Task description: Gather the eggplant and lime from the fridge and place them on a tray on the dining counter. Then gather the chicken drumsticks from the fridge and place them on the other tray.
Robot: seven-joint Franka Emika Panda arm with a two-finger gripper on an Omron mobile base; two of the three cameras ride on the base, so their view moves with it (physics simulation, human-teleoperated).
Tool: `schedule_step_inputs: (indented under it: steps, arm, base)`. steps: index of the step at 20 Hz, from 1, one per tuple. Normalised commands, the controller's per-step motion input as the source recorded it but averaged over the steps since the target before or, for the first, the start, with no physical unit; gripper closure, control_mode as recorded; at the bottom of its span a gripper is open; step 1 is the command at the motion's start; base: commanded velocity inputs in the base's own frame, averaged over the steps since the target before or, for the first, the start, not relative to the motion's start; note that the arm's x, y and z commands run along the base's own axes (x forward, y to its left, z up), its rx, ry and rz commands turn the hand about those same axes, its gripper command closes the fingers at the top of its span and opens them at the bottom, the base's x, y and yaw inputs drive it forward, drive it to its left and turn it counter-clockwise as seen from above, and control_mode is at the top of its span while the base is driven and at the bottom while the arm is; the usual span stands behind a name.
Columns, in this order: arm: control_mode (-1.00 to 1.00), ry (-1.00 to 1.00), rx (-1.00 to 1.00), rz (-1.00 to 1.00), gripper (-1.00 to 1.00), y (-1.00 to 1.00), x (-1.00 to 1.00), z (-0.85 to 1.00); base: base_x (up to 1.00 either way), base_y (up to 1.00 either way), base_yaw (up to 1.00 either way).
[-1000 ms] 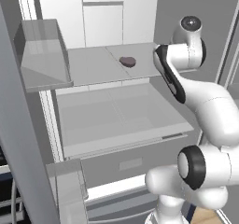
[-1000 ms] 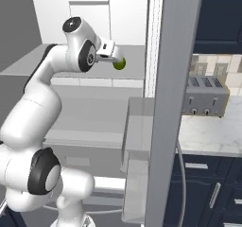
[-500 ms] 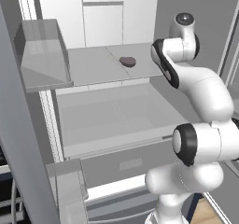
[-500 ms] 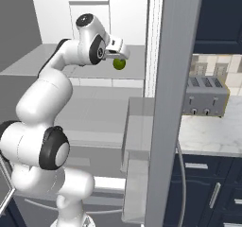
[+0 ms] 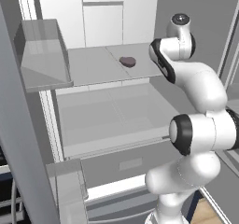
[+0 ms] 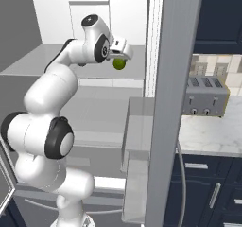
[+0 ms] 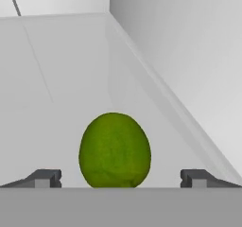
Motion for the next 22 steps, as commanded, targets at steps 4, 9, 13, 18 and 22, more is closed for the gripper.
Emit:
schedule_step_inputs:
  steps: [4, 9, 13, 18, 22]
  arm:
    - [-1.0, 0.0, 0.0, -0.03, -1.0, -0.08, 0.13, -0.14]
    - [-1.0, 0.0, 0.0, -0.03, -1.0, -0.02, 0.18, -0.14]
    - [-1.0, 0.01, 0.0, -0.03, -1.0, 0.0, 0.16, -0.06]
    - [-1.0, 0.03, 0.0, -0.03, -1.0, -0.01, 0.12, -0.07]
    - [-1.0, 0.06, 0.0, -0.01, -1.0, -0.04, 0.04, -0.09]
  base:
    - [0.0, 0.0, 0.0]
    - [0.0, 0.0, 0.0]
    - [0.0, 0.0, 0.0]
    - [0.0, 0.0, 0.0]
    - [0.0, 0.0, 0.0]
